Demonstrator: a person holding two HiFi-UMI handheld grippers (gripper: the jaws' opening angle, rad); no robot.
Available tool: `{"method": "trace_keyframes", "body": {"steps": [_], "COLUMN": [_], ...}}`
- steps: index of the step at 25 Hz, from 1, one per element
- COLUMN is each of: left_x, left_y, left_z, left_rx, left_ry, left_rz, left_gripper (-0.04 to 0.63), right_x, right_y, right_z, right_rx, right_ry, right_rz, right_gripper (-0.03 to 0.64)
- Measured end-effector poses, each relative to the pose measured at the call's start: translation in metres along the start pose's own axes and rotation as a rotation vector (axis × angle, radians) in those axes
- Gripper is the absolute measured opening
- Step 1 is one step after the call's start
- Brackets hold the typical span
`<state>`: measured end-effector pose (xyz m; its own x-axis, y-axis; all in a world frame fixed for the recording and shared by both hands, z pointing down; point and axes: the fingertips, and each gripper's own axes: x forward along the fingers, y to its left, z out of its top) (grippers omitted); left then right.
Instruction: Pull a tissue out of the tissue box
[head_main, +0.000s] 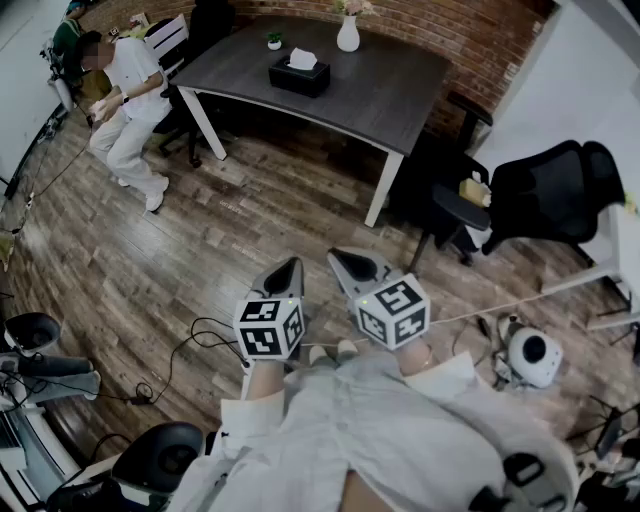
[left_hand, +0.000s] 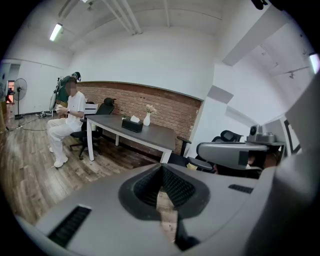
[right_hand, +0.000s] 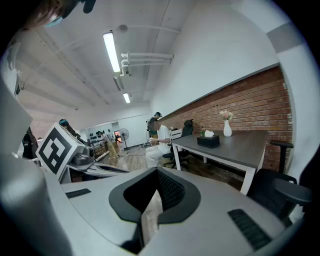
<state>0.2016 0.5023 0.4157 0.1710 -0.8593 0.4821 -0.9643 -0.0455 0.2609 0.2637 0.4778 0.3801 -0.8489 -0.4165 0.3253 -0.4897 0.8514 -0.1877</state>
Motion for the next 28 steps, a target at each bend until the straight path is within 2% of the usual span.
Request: {"method": "trace_keyframes", "body": {"steps": [12,14,17,19,23,28], "left_x": [-0.010,-0.014,-0.025,-0.030,-0.035,-0.033], "left_y": [0.014,0.014,0.008,0.013,0.030,0.054], "left_z": [-0.003,0.000,0.010,0.013,0.009,0.007], "left_rx": [0.009,0.023,0.029,0.022,0.050,0.027], "left_ry": [-0.001,-0.024,-0.107,-0.133,-0.123,-0.108], "left_rz": [-0.011,-0.043,-0.149,-0.174,-0.151,-0.113], "left_gripper": [0.005,0.005,0.005,0.005,0.005,0.005], "right_x": [0.006,0.008,0.009,0.010,0.013,0.027], "right_y": [0.018,0.024,0.036,0.040,0.040,0.043], "right_z": [-0.001,0.002,0.012,0.011,0.002,0.000], "right_rx": [-0.014,-0.013,0.008,0.013,0.012,-0.020], "right_ry": [0.001,-0.021,-0.079,-0.090,-0.078,-0.039], "right_rz": [-0.007,0.007,0.051,0.054,0.008,0.007], "right_gripper": [0.004,0.004,0.005,0.005,0.005,0.006]}}
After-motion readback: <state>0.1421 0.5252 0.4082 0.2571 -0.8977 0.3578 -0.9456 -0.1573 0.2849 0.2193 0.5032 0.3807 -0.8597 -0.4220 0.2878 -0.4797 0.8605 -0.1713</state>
